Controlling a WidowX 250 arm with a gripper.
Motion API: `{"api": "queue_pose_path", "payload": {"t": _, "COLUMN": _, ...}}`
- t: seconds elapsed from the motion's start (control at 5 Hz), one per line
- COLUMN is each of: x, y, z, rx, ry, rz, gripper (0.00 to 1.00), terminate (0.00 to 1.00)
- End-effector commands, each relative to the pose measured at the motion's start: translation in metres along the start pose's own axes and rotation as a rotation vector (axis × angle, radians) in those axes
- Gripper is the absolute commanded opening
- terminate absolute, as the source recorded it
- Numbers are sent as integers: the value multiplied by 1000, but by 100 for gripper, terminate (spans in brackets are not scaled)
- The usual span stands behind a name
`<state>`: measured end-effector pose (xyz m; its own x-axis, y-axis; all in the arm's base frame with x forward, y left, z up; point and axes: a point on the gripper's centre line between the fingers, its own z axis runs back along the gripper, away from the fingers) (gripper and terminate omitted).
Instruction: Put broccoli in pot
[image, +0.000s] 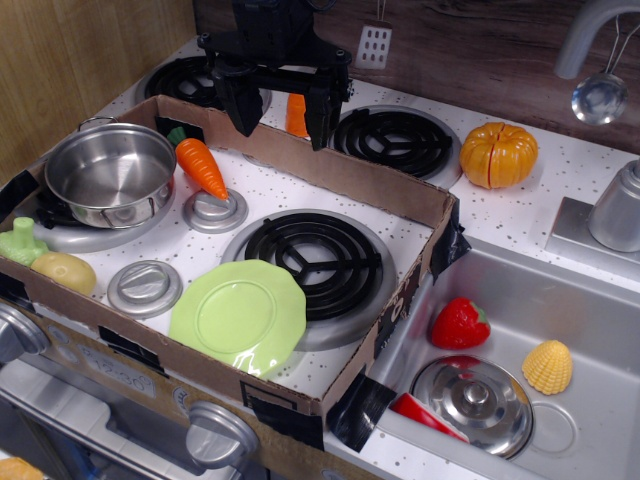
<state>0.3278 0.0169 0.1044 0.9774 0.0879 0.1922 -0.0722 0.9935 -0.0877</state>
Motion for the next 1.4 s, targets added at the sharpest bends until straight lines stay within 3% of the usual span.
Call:
{"api": "queue_pose_path", "payload": {"t": 0.0, "x": 0, "y": 0, "z": 0, "rx": 0, "ry": 0, "rz": 0, "gripper": 100, "terminate": 0}}
{"api": "queue_pose_path", "payload": {"t": 0.6, "x": -50, "y": 53, "z": 38, "rx": 62, "ry": 42, "rz": 118, "gripper": 100, "terminate": 0}}
{"api": "queue_pose_path", "payload": {"t": 0.8, "x": -64, "y": 79, "z": 48, "rx": 81, "ry": 101, "rz": 139, "gripper": 100, "terminate": 0}}
{"api": "queue_pose_path", "payload": {"t": 1.2, "x": -92, "y": 142, "z": 21, "rx": 59, "ry": 157, "rz": 66, "gripper": 100, "terminate": 0}}
